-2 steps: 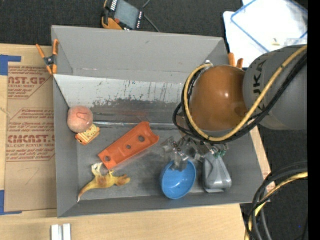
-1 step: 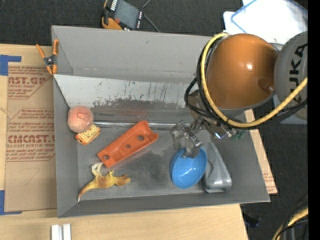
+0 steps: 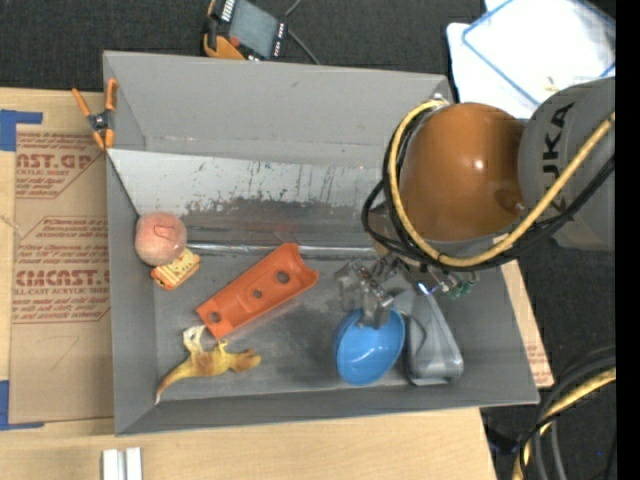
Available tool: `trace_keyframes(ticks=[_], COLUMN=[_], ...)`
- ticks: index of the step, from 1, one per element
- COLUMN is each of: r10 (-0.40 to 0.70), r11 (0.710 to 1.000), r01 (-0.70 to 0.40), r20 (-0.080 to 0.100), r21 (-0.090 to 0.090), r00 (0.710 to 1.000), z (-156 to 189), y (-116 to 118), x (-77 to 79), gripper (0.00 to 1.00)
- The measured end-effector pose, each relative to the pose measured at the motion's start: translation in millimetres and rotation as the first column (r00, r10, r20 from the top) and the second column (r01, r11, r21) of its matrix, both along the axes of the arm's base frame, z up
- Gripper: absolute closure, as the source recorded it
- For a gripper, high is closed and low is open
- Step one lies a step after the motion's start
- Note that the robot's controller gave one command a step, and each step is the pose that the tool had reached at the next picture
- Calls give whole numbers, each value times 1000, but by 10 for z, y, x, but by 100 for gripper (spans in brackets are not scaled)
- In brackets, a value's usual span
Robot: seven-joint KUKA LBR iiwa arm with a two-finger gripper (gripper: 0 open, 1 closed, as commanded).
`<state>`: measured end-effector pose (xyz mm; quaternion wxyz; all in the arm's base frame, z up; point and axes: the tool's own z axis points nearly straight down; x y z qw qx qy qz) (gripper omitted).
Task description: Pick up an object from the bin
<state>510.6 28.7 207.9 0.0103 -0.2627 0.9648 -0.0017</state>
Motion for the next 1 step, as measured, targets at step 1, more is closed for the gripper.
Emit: trace_keyframes(ticks=[1], r10=[82], r11=[997], r01=[-82], r20=[0], r21=[-2], r00=[997], z=[-128], y=[30], x=[55], gripper=[100])
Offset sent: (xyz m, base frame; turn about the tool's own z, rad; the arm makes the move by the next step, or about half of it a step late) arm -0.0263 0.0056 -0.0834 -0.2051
